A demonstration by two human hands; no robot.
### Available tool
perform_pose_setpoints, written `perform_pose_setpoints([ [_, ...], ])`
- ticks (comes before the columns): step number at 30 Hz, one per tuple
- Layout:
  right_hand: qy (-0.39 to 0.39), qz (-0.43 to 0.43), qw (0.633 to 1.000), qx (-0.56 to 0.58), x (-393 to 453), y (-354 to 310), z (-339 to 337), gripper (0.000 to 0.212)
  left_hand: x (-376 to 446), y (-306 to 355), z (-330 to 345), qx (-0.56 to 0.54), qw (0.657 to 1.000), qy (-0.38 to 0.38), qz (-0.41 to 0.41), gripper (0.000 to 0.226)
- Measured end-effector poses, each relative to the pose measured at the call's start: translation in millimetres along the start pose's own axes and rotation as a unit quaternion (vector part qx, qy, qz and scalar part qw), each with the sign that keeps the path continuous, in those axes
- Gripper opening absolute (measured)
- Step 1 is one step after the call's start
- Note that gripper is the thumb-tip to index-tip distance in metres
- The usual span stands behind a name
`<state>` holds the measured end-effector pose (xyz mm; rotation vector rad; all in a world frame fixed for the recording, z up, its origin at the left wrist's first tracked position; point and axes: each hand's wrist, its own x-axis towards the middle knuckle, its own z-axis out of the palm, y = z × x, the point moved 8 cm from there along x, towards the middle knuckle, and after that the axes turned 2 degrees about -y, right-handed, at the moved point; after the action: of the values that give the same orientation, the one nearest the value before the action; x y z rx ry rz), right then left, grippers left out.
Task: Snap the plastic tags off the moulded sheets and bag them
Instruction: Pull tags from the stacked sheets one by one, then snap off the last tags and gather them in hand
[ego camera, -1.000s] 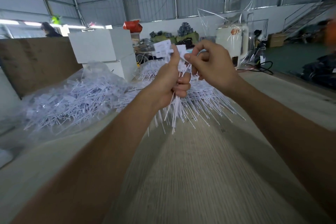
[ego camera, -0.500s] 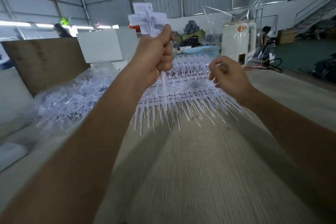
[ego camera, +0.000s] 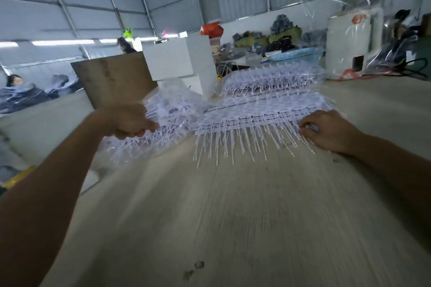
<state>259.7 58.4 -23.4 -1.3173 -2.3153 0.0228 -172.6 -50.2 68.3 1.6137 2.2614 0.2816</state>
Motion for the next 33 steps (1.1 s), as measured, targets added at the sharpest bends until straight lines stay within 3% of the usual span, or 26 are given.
perform_pose_setpoints([
  [2, -0.007, 0.008, 1.0, 0.004, 0.7, 1.5, 0.1, 0.021, 6.0, -23.7, 1.2, 0.018, 0.999, 0.007, -0.03, 0.033],
  [4, -0.009, 0.014, 1.0, 0.01, -0.2, 2.0, 0.6, 0.022, 17.3, -29.4, 3.1, 0.066, 0.995, 0.061, -0.048, 0.031],
  [7, -0.001, 0.008, 1.0, 0.008, -0.8, 1.4, 0.2, 0.022, 39.2, -5.3, 11.5, 0.128, 0.981, 0.138, -0.048, 0.026],
  [11, 0.001, 0.01, 1.0, 0.008, -0.1, 3.8, -0.2, 0.021, 61.3, 27.0, 9.6, 0.12, 0.982, 0.148, -0.02, 0.013],
  [14, 0.009, 0.008, 1.0, 0.017, 1.1, 5.3, -0.4, 0.02, 74.0, 25.4, 17.3, 0.108, 0.993, 0.016, -0.049, 0.011],
  [18, 0.004, 0.017, 0.999, 0.032, 3.7, 9.4, 1.6, 0.019, 73.1, 7.8, 31.5, 0.168, 0.971, -0.115, -0.125, 0.028],
  [26, 0.009, 0.029, 0.998, 0.052, 3.4, 13.5, 1.5, 0.02, 55.6, -12.4, -11.6, 0.027, 0.979, -0.18, -0.093, 0.028],
  [29, 0.011, 0.025, 0.998, 0.06, 2.7, 13.0, 1.0, 0.019, 56.6, -20.1, -39.0, -0.012, 0.989, -0.122, -0.086, 0.043],
  [33, 0.012, 0.015, 0.998, 0.06, 1.4, 9.9, 0.2, 0.017, 67.7, -14.0, -56.3, -0.026, 0.998, 0.02, -0.049, 0.029],
])
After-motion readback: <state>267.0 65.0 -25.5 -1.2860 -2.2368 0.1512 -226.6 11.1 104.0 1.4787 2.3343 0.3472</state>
